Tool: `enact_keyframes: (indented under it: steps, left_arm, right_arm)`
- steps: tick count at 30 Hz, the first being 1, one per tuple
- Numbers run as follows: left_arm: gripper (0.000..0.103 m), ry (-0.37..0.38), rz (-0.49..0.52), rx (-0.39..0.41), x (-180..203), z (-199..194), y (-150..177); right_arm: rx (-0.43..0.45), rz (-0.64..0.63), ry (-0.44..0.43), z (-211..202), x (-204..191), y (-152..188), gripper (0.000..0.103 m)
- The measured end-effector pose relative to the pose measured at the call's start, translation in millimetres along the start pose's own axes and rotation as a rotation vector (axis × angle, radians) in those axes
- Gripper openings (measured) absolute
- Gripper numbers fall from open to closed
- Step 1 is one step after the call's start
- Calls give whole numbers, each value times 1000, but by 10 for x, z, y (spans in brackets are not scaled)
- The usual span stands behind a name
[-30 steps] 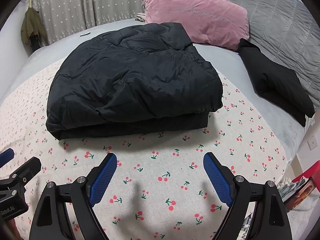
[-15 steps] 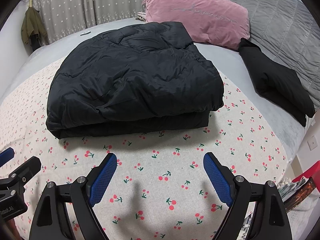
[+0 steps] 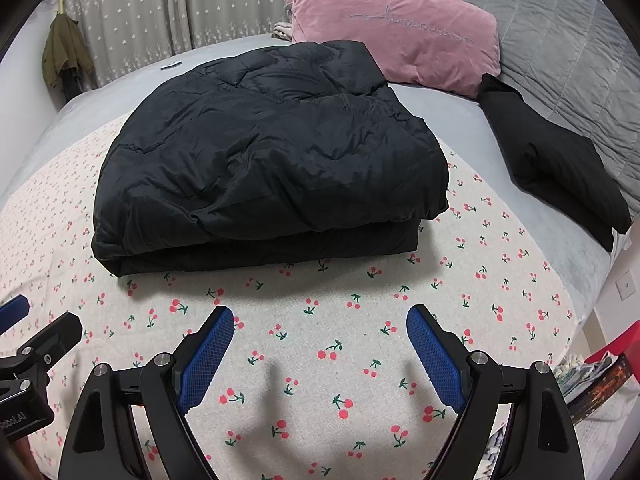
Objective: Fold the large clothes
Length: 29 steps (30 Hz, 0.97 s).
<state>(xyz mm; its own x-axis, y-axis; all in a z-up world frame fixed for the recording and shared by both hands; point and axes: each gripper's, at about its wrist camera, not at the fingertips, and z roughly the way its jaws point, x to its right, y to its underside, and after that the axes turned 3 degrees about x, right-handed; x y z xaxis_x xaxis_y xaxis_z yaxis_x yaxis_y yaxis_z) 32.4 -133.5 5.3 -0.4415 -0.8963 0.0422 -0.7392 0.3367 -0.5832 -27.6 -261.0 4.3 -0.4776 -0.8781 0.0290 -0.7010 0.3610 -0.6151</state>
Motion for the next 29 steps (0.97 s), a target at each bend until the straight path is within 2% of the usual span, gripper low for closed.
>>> enact_keyframes:
  steps: [19, 29]
  left_arm:
    - [102, 2, 2, -5, -16, 9, 7]
    - [102, 39, 2, -7, -126, -7, -3]
  right_arm:
    - [-1, -2, -2, 3, 9, -9, 89]
    - [-1, 4, 2, -1, -11, 13, 89]
